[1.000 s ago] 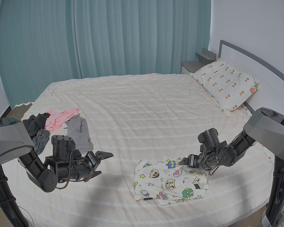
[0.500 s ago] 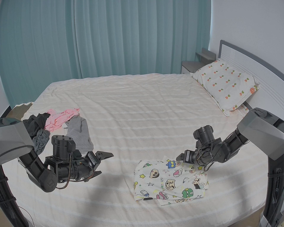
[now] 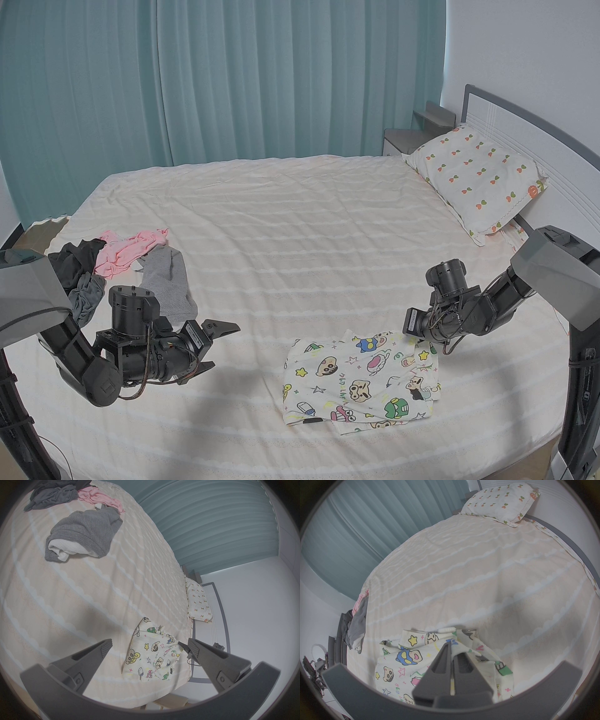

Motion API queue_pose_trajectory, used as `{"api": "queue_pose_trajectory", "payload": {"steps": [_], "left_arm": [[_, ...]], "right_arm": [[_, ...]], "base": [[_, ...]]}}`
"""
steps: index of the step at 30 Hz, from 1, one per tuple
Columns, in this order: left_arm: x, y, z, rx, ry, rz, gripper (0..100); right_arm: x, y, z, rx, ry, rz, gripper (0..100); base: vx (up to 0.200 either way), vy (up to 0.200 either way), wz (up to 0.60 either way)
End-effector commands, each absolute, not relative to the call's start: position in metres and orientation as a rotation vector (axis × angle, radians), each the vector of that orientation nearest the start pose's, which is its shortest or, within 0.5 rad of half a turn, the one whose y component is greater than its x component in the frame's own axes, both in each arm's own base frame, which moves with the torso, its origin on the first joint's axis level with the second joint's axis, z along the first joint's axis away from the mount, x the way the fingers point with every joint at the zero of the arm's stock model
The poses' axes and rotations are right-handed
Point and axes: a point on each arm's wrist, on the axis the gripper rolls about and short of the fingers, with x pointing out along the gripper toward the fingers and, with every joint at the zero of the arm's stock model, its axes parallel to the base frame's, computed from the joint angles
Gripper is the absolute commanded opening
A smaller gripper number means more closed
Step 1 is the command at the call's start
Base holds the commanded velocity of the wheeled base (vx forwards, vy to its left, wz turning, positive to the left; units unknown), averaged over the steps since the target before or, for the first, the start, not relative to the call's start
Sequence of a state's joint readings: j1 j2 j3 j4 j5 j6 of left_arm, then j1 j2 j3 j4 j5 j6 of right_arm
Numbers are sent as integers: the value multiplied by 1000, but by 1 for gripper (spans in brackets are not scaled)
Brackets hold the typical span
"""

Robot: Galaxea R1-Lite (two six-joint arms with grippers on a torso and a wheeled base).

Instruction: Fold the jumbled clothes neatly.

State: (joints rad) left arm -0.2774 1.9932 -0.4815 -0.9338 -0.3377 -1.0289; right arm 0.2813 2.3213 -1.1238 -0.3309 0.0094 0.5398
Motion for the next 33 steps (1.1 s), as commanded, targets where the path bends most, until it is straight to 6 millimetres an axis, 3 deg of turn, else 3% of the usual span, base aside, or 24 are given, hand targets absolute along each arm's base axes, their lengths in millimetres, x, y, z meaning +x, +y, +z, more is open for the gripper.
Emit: {"api": "queue_pose_trajectory", "payload": {"steps": [1,19,20,27,33], "left_arm": [[280,-88,48,-984,841,-242,100],[281,-88,47,-982,844,-241,100],[281,-88,47,-982,844,-241,100],[281,-88,46,-983,845,-239,100],[279,-90,46,-981,854,-246,100]], "right_arm": [[393,106,10,400,886,59,0],[408,101,7,313,832,167,0],[408,101,8,314,834,166,100],[397,92,15,333,844,148,100],[359,90,40,356,861,154,100]], "base": [[0,0,0],[0,0,0],[0,0,0],[0,0,0],[0,0,0]]}}
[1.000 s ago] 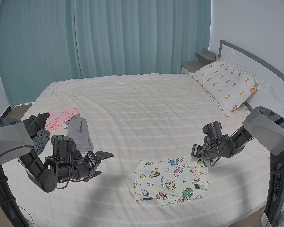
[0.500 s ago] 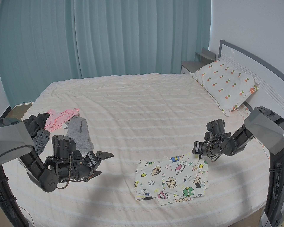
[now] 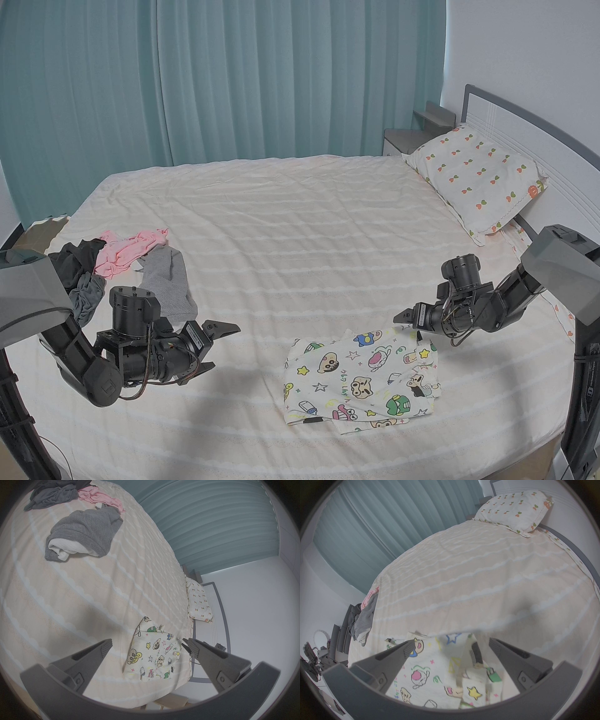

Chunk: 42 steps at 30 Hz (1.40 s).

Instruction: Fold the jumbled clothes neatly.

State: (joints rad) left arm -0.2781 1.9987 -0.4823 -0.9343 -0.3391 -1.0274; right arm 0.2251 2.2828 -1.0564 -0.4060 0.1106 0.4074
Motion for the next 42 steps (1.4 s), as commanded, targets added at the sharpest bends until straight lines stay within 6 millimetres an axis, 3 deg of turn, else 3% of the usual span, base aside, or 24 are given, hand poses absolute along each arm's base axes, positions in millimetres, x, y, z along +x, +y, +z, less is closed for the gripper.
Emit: {"api": "queue_pose_trajectory", "payload": {"steps": [1,3,4,7,13,16,19,25,42], "left_arm": [[279,-90,46,-981,854,-246,100],[279,-91,46,-978,857,-249,100],[279,-91,46,-978,858,-251,100],[278,-94,46,-975,861,-256,100],[278,-93,45,-974,864,-254,100],[278,-93,45,-974,865,-253,100],[278,-94,44,-972,869,-254,100],[277,-96,44,-966,867,-255,100],[277,-97,45,-969,836,-272,100]], "right_arm": [[356,91,41,360,861,154,100],[339,93,55,411,851,152,100],[338,93,55,414,853,150,100],[310,95,55,453,897,145,100],[286,97,22,439,969,162,100],[285,96,1,443,942,171,100],[287,95,-7,454,894,181,100],[286,92,-10,458,887,180,100],[310,91,-18,485,865,195,100]], "base": [[0,0,0],[0,0,0],[0,0,0],[0,0,0],[-100,0,0],[-200,0,0],[-200,0,0],[0,0,0],[0,0,0]]}}
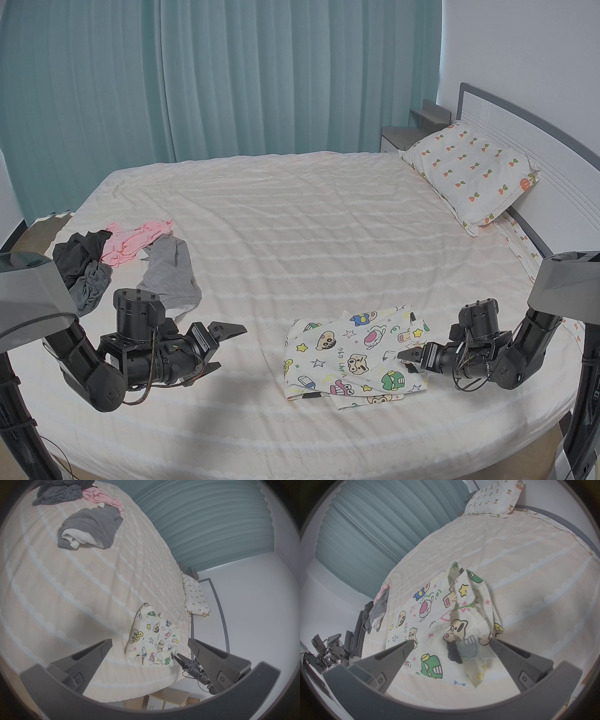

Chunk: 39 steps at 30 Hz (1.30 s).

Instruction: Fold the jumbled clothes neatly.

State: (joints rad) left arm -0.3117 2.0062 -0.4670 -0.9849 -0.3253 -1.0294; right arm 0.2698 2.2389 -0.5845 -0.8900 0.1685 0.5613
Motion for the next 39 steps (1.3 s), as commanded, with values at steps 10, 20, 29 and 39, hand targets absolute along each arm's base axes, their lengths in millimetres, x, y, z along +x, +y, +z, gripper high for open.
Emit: {"api": "queue_pose_trajectory", "payload": {"steps": [10,20,29,39], "left_arm": [[279,-98,41,-967,832,-269,100],[279,-98,39,-967,833,-268,100],[279,-98,40,-967,832,-269,100],[279,-98,39,-967,833,-268,100]], "right_arm": [[311,95,-26,488,899,243,100],[310,97,-32,466,926,293,0],[312,88,-37,475,937,276,0],[302,76,-28,500,926,245,0]], "base": [[0,0,0],[0,0,0],[0,0,0],[0,0,0]]}}
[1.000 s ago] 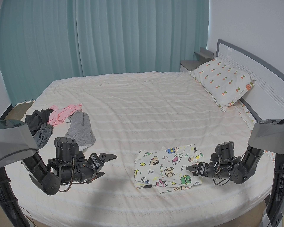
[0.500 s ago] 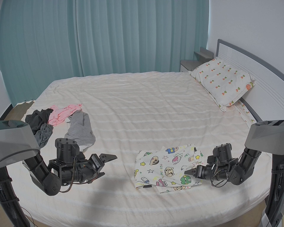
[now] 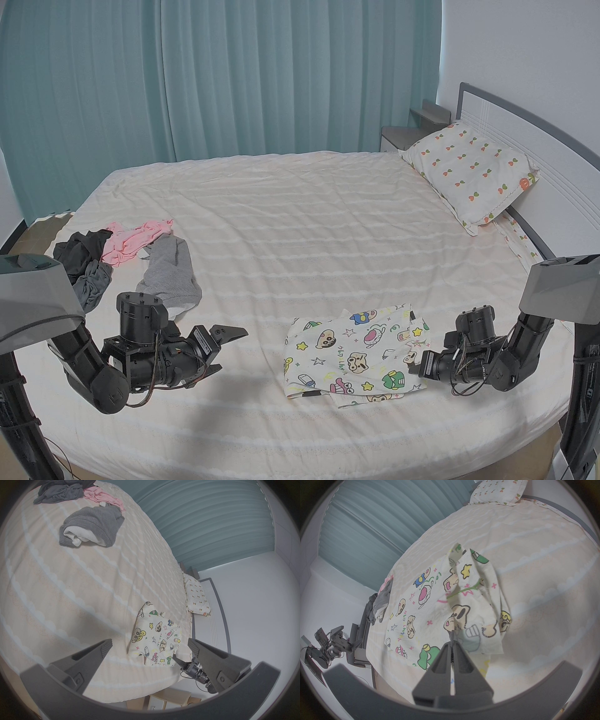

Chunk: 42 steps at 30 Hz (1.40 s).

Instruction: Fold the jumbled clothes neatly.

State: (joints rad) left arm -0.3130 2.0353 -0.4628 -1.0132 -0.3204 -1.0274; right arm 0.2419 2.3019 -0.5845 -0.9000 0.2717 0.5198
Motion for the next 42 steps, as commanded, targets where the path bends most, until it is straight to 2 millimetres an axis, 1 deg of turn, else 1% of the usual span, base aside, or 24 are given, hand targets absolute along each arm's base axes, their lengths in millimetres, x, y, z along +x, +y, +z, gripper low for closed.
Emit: {"api": "queue_pose_trajectory", "payload": {"steps": [1,11,22,28,34,38,42], "left_arm": [[279,-98,39,-967,833,-268,100],[279,-98,39,-966,833,-265,100],[279,-97,39,-967,831,-264,100],[280,-97,37,-965,836,-261,100],[280,-97,37,-965,836,-261,100],[280,-97,38,-965,832,-261,100],[280,-97,38,-964,833,-260,100]], "right_arm": [[301,75,-27,500,928,243,0],[287,62,-31,512,970,196,0],[287,57,-32,512,969,171,0],[290,49,-31,522,952,149,0],[288,48,-27,516,945,150,0],[288,47,-26,499,930,110,0],[282,48,-27,451,938,103,0]], "base": [[0,0,0],[0,0,0],[0,0,0],[0,0,0],[0,0,0],[0,0,0],[0,0,0]]}}
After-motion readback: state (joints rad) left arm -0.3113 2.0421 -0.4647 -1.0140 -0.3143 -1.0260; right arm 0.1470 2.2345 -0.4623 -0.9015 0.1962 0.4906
